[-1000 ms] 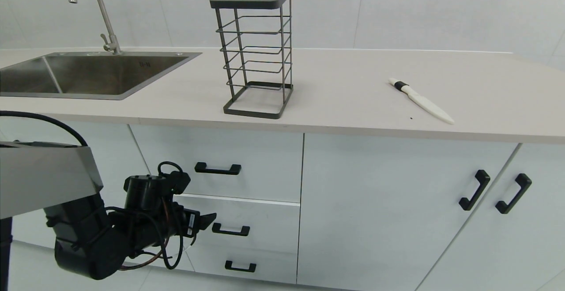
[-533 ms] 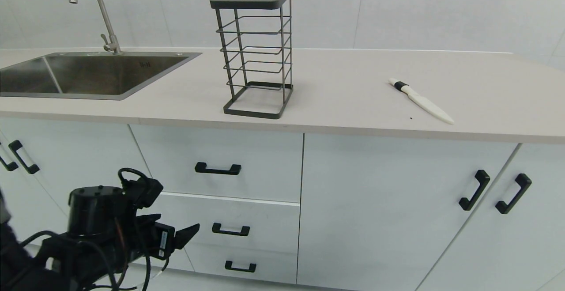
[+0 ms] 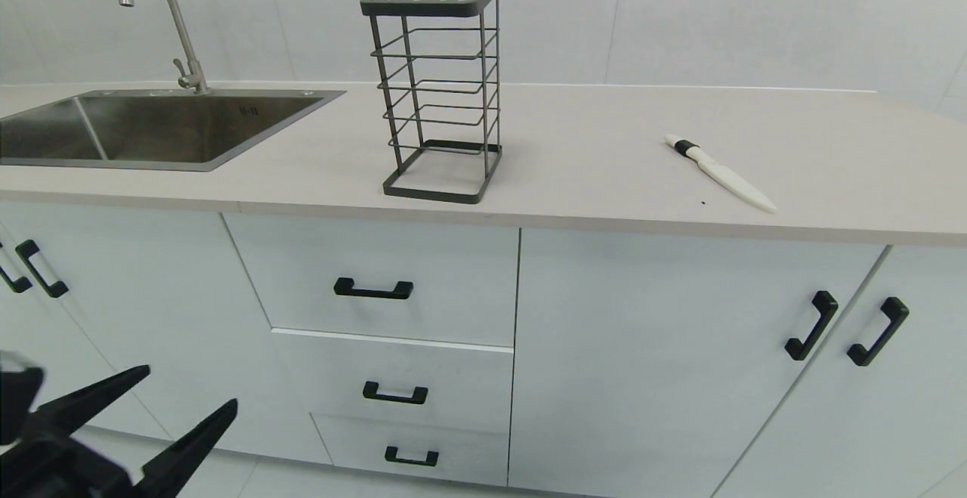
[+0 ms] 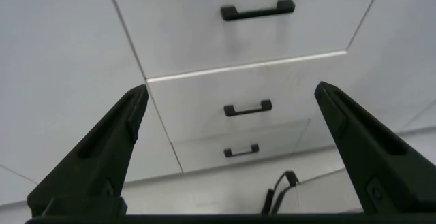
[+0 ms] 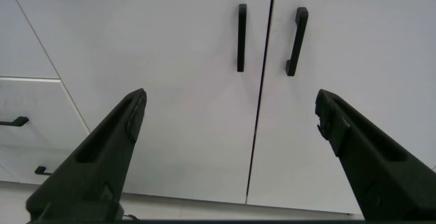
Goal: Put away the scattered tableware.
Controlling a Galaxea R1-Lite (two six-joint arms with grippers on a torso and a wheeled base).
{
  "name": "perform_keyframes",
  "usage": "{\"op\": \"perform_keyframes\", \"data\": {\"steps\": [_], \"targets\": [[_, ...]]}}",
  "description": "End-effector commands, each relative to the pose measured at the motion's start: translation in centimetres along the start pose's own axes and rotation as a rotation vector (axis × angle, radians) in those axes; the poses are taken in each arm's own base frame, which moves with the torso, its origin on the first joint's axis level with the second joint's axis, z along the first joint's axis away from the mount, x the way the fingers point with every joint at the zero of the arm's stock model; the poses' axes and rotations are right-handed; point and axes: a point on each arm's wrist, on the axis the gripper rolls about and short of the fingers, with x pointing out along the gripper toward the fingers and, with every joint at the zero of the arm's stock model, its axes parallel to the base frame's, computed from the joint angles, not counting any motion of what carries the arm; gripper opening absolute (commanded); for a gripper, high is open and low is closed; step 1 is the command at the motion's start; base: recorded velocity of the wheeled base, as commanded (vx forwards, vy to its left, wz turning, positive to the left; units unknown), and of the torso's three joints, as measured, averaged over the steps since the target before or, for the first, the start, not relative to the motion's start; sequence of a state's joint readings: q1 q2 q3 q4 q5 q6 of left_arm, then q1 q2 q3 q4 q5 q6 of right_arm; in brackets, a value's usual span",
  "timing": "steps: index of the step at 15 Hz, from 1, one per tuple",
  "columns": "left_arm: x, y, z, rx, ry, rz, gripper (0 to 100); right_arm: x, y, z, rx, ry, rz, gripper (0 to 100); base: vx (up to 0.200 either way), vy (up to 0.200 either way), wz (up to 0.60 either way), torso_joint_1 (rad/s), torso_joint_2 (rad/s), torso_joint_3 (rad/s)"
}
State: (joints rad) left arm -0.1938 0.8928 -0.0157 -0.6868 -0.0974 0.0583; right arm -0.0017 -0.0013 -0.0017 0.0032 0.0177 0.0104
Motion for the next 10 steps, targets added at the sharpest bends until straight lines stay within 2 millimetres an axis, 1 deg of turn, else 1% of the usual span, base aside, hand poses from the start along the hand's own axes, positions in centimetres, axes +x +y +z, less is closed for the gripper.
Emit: {"op": "perform_keyframes", "data": {"steps": [1, 2, 3, 4, 8, 10], "targets": [[-6.2, -0.5, -1.4, 0.015, -0.247, 0.100, 100, 0.0, 0.0, 0.0, 0.000, 0.001, 0.001, 100, 0.000, 0.000, 0.00, 0.000, 0.00, 0.000], [-6.6, -0.6, -1.6, 0.017, -0.266, 0.113, 100, 0.0, 0.0, 0.0, 0.000, 0.001, 0.001, 100, 0.000, 0.000, 0.00, 0.000, 0.00, 0.000], [-7.6, -0.8, -2.2, 0.021, -0.308, 0.151, 100, 0.0, 0.0, 0.0, 0.000, 0.001, 0.001, 100, 0.000, 0.000, 0.00, 0.000, 0.00, 0.000], [-8.2, -1.0, -2.6, 0.025, -0.331, 0.174, 100, 0.0, 0.0, 0.0, 0.000, 0.001, 0.001, 100, 0.000, 0.000, 0.00, 0.000, 0.00, 0.000], [-9.1, -1.5, -4.0, 0.031, -0.347, 0.224, 100, 0.0, 0.0, 0.0, 0.000, 0.001, 0.001, 100, 0.000, 0.000, 0.00, 0.000, 0.00, 0.000], [-9.2, -1.6, -4.9, 0.035, -0.310, 0.242, 100, 0.0, 0.0, 0.0, 0.000, 0.001, 0.001, 100, 0.000, 0.000, 0.00, 0.000, 0.00, 0.000]]}}
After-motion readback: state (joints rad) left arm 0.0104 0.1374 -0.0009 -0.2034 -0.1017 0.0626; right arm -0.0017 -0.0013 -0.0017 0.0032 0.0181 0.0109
